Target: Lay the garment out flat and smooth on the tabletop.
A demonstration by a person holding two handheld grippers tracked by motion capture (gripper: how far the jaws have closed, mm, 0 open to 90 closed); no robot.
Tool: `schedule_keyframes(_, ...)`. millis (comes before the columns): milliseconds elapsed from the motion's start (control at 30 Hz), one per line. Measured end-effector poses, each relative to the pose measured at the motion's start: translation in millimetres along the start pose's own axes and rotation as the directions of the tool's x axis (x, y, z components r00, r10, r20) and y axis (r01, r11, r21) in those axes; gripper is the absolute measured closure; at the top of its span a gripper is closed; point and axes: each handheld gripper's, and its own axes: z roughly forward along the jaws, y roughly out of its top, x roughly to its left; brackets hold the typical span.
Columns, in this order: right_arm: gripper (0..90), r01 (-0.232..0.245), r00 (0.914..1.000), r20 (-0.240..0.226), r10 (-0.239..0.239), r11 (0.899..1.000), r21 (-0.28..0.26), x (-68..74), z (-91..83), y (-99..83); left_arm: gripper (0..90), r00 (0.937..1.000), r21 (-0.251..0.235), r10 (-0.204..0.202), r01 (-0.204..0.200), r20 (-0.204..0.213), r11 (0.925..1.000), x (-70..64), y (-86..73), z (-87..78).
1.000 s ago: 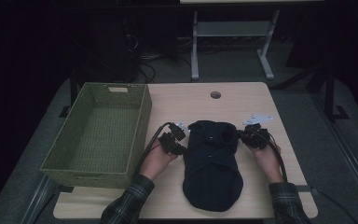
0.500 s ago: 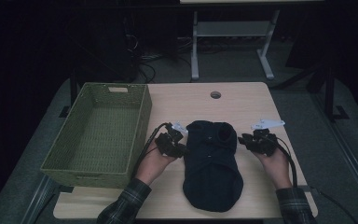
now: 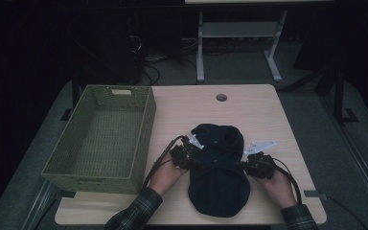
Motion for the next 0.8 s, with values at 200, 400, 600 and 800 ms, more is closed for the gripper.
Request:
schedule_keyframes(200,90.0,0.006,0.9996,0.029,-0.007,1.0,0.02,2.2,-7.7,-7.6,89.9,0.9999,0.001,-0.014,0.014,0.008,0.9999,-3.1,-3.1,-1.3)
schedule_keyframes(400,90.0,0.001,1.0,0.005,-0.001,1.0,0.022,9.1,-15.0,-16.8,89.9,0.999,0.009,-0.008,0.008,0.043,0.9999,-15.0,-10.7,-4.8)
schedule_keyframes(600,90.0,0.015,0.9997,-0.019,-0.015,1.0,0.025,17.2,-20.8,-23.0,89.8,0.9973,-0.001,-0.01,0.01,0.073,0.9999,-25.7,-18.4,-8.3)
schedule_keyframes(800,90.0,0.011,0.9999,-0.007,-0.011,0.999,-0.046,13.4,-35.9,-13.7,88.2,0.9975,-0.054,-0.017,0.021,0.069,0.9983,-22.4,-12.9,-24.2)
